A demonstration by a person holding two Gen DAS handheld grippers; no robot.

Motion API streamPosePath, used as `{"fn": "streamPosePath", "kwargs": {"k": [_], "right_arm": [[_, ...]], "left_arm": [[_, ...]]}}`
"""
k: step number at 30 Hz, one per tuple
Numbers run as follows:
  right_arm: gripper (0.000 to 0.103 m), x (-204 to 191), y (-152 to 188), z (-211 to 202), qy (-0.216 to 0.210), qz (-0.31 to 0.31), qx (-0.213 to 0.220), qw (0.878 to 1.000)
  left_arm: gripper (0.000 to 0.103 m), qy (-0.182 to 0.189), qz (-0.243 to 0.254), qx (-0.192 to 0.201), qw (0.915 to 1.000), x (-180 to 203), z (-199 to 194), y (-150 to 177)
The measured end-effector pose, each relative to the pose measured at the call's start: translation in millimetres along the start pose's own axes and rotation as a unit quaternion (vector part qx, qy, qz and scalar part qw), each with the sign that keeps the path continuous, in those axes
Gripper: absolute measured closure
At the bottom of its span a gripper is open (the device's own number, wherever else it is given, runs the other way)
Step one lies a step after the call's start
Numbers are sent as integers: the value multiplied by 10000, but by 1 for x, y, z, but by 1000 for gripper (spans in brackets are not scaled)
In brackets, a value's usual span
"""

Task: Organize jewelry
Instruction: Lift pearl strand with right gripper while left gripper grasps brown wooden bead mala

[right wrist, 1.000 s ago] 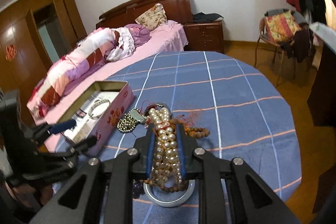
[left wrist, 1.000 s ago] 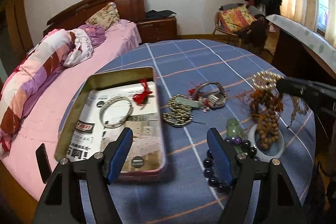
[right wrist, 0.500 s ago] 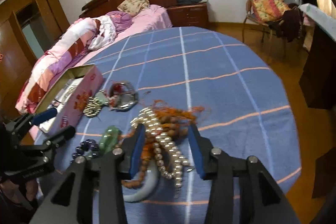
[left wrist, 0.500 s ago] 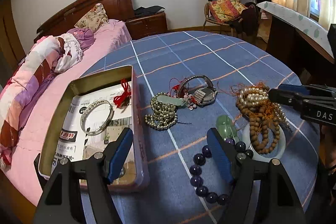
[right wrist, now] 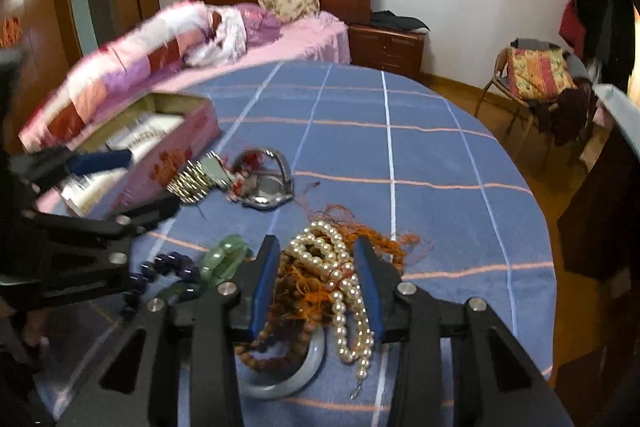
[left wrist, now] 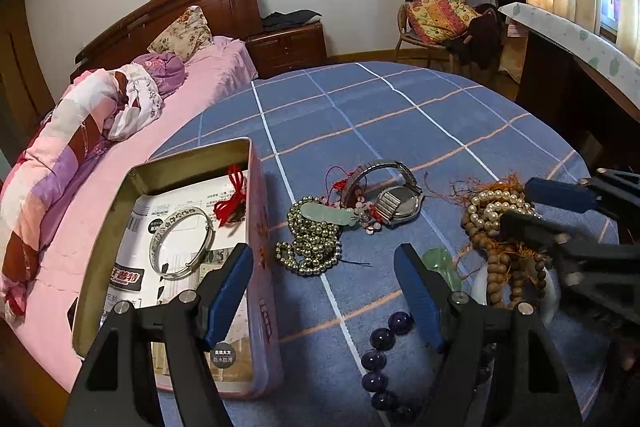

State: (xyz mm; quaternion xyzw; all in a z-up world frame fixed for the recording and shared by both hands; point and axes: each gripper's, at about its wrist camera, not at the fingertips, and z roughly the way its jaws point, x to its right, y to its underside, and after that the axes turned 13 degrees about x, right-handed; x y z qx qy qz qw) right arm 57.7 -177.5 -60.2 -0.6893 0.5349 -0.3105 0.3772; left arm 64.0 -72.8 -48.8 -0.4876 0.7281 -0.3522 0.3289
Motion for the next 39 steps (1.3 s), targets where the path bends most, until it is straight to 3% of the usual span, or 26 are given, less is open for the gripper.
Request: {"fn": "streamPosePath", "kwargs": {"k": [3, 6, 11, 17, 19, 20, 21, 23, 27, 28, 29, 39], "right_arm": [[65, -3, 4, 10, 160, -202, -113, 9996], [91, 3, 3, 1, 187, -24, 12, 9998], [94, 16, -4, -19, 97, 281, 333, 9990], [94, 17, -10, -18, -5, 352, 312, 9989], [84, 13, -10, -18, -91, 317, 330, 9989], [67, 10, -10, -16, -80, 244, 306, 9992], [60, 6, -10, -14, -52, 156, 290, 9994], [61, -3, -9, -8, -50, -29, 221, 9997], [66, -15, -3, 9, 65, -447, -19, 9990], [74, -15, -3, 12, 122, -476, -56, 9988], [93, -12, -4, 13, 188, -422, -47, 9989], [94, 25, -21, -37, 381, 318, 740, 9960]], "left_arm": [[30, 10, -2, -9, 10000, 0, 1, 0], [30, 15, -25, -11, 10000, -1, 1, -1], [30, 69, -20, 21, 10000, 2, 2, -6], [30, 176, 15, 63, 9998, 10, -1, -10], [30, 110, 14, 36, 9999, 9, 1, -10], [30, 88, -9, 28, 10000, 7, 1, -10], [30, 74, -37, 22, 10000, 5, 1, -9], [30, 47, -89, 15, 9999, 1, 1, -9], [30, 27, -130, 21, 9999, -2, 2, -10], [30, 36, -134, 21, 9999, -1, 3, -10], [30, 57, -134, 26, 9999, -1, 3, -11], [30, 442, -137, 49, 9989, 19, 8, -23]]}}
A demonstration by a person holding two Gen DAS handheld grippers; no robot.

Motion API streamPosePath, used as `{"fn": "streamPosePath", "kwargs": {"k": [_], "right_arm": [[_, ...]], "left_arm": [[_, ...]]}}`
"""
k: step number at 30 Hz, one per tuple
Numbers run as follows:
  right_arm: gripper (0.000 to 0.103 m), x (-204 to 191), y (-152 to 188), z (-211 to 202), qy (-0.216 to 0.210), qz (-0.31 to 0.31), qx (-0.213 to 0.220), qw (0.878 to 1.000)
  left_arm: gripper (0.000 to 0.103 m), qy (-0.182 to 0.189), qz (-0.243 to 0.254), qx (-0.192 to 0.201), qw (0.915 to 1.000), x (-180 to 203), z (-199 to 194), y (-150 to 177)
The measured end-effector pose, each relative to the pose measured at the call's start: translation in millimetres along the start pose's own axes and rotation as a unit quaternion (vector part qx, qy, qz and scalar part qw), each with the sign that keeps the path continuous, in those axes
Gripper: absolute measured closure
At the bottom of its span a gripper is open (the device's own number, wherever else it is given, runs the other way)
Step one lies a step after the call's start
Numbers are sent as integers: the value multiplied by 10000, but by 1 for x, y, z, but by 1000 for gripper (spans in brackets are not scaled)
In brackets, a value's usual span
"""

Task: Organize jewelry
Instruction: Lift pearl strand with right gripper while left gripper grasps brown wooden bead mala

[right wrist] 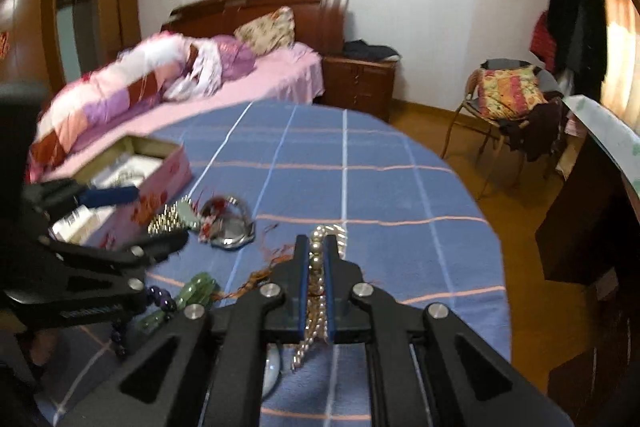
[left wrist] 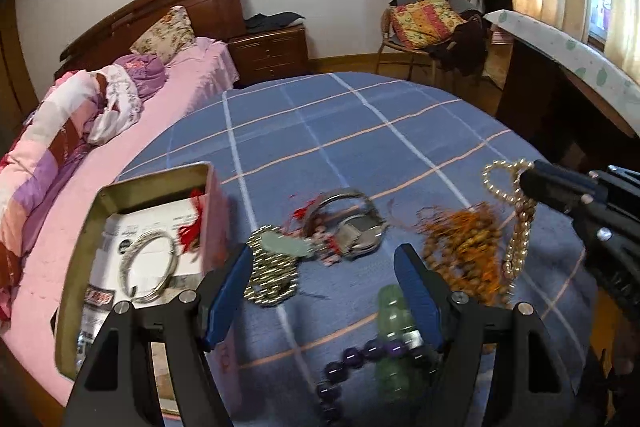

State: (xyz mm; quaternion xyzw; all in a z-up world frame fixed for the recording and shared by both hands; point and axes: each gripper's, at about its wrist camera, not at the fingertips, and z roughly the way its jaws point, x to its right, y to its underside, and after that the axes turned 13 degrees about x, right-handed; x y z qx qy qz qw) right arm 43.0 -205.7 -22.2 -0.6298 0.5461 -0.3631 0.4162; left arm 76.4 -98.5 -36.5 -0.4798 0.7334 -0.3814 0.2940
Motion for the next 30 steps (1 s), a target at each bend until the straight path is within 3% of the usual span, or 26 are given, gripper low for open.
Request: {"fn": "streamPosePath", "kwargs": {"k": [8, 21, 22, 24, 27, 30], "right_arm": [[94, 16, -1, -1, 237, 178, 80, 9995], [94, 34, 13, -6, 321, 383, -8, 9988], [94, 33, 13, -6, 309, 385, -4, 9988], [94, 33, 13, -6, 287, 388, 10, 9988], [94, 29, 12, -8, 266, 365, 40, 9990], [94, 27, 10, -11, 237, 340, 92, 9991]], "left_arm": [[30, 438, 155, -27, 9989, 38, 17, -10], [30, 839, 318, -641, 9939, 77, 52, 3], [33, 879, 346, -631, 9935, 78, 51, 4], [76, 1224, 380, -662, 9895, 82, 50, 4], [79, 1247, 539, -609, 9888, 87, 44, 4], [83, 1277, 398, -548, 9895, 82, 35, 2]]}}
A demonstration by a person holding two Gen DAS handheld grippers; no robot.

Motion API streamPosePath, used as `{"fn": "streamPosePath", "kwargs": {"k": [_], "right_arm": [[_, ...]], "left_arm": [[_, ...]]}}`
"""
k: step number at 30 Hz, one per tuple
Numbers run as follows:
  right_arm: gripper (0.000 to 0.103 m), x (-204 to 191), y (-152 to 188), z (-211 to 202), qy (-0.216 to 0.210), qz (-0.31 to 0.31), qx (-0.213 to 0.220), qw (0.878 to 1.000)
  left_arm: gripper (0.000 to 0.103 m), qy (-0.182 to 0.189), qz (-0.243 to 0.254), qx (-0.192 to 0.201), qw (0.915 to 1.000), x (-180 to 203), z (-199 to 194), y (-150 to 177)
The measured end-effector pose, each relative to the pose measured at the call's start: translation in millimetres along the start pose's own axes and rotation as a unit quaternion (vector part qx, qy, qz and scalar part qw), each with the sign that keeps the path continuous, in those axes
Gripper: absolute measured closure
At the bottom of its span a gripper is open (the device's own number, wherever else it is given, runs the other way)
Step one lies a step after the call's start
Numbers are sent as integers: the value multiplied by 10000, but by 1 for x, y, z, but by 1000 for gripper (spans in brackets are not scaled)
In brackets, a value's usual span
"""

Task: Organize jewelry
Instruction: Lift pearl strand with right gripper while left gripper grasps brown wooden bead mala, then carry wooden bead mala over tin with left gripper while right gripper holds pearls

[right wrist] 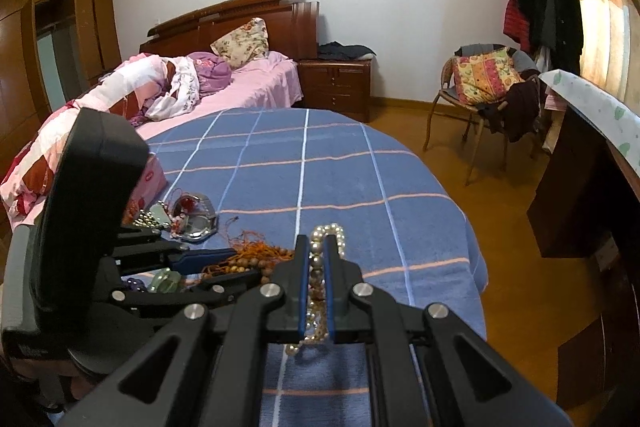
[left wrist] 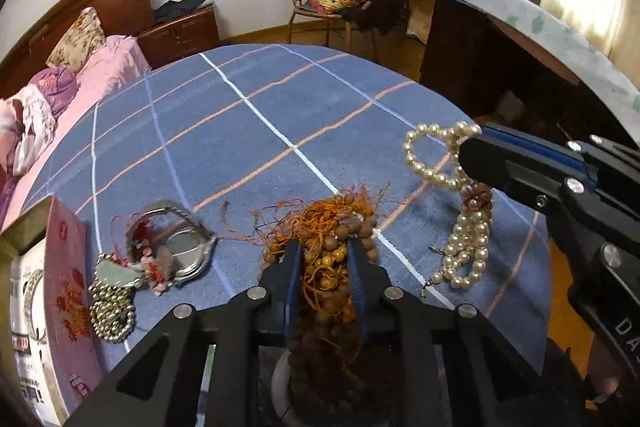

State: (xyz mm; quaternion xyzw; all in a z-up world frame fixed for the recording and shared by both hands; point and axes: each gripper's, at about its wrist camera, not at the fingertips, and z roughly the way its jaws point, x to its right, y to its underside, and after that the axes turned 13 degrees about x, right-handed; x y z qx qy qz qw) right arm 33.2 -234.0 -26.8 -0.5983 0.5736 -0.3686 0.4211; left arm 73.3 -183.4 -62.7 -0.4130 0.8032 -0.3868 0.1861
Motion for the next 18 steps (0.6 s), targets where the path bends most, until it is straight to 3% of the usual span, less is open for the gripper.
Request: {"fn": "streamPosePath", "kwargs": {"k": [18], "right_arm": [[94, -30, -32, -23, -235, -288, 546, 9978]], "left_arm": [[84, -380, -369, 1411, 9886, -44, -112, -36]]}}
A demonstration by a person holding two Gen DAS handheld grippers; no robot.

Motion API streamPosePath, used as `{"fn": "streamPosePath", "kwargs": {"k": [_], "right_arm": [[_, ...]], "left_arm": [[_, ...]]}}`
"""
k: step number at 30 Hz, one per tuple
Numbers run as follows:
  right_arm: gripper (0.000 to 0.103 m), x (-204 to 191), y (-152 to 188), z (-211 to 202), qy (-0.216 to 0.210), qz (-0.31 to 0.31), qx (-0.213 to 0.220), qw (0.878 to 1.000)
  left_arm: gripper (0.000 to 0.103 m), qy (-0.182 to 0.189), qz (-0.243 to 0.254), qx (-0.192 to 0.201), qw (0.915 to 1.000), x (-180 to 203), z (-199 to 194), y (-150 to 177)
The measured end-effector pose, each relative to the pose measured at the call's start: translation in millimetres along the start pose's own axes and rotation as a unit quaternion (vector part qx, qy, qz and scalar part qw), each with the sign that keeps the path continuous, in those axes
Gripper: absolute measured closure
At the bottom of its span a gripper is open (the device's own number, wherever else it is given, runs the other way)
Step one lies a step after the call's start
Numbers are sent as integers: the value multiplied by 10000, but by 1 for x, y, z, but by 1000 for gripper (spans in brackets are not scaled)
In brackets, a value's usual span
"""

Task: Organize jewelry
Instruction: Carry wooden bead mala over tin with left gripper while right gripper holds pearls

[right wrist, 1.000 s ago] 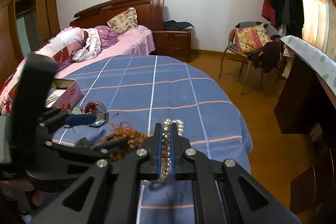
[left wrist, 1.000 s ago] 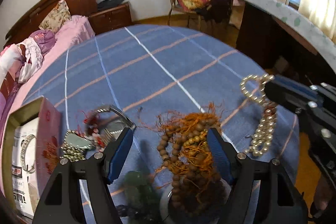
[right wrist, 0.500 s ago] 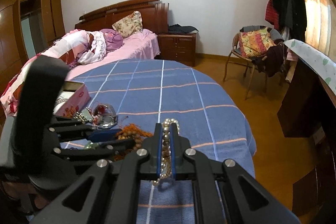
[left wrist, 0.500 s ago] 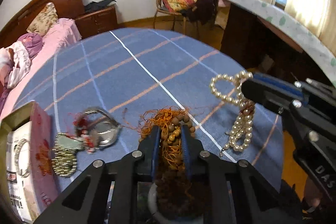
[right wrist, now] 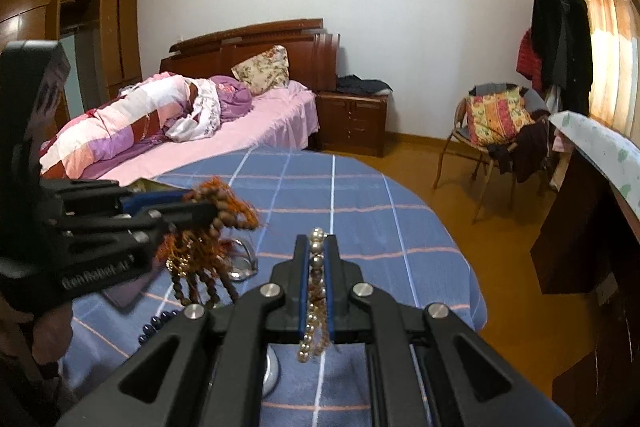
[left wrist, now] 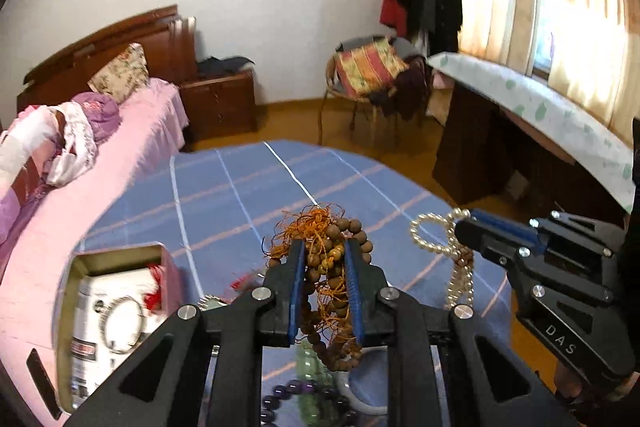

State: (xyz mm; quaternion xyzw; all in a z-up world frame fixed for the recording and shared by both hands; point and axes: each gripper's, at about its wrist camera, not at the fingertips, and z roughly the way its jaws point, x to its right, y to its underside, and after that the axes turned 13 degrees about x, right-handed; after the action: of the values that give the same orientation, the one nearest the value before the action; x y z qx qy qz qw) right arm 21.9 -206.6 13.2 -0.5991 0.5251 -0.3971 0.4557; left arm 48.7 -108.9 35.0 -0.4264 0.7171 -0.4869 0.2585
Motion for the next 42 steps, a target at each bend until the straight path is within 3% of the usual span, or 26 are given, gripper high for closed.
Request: {"fn": "streamPosePath", "kwargs": {"k": [11, 27, 42], "right_arm": [[94, -30, -23, 6, -376, -272, 223, 9987], [94, -99, -47, 22, -1237, -710, 403, 9890], [94, -159, -36, 50, -1890, -913, 173, 9776]], "left_arm": [[84, -651, -145, 384, 9970, -61, -39, -20], [84, -1681, -473, 445, 9836, -154, -82, 1], [84, -1971, -833, 200, 9766, -190, -83, 33]]}}
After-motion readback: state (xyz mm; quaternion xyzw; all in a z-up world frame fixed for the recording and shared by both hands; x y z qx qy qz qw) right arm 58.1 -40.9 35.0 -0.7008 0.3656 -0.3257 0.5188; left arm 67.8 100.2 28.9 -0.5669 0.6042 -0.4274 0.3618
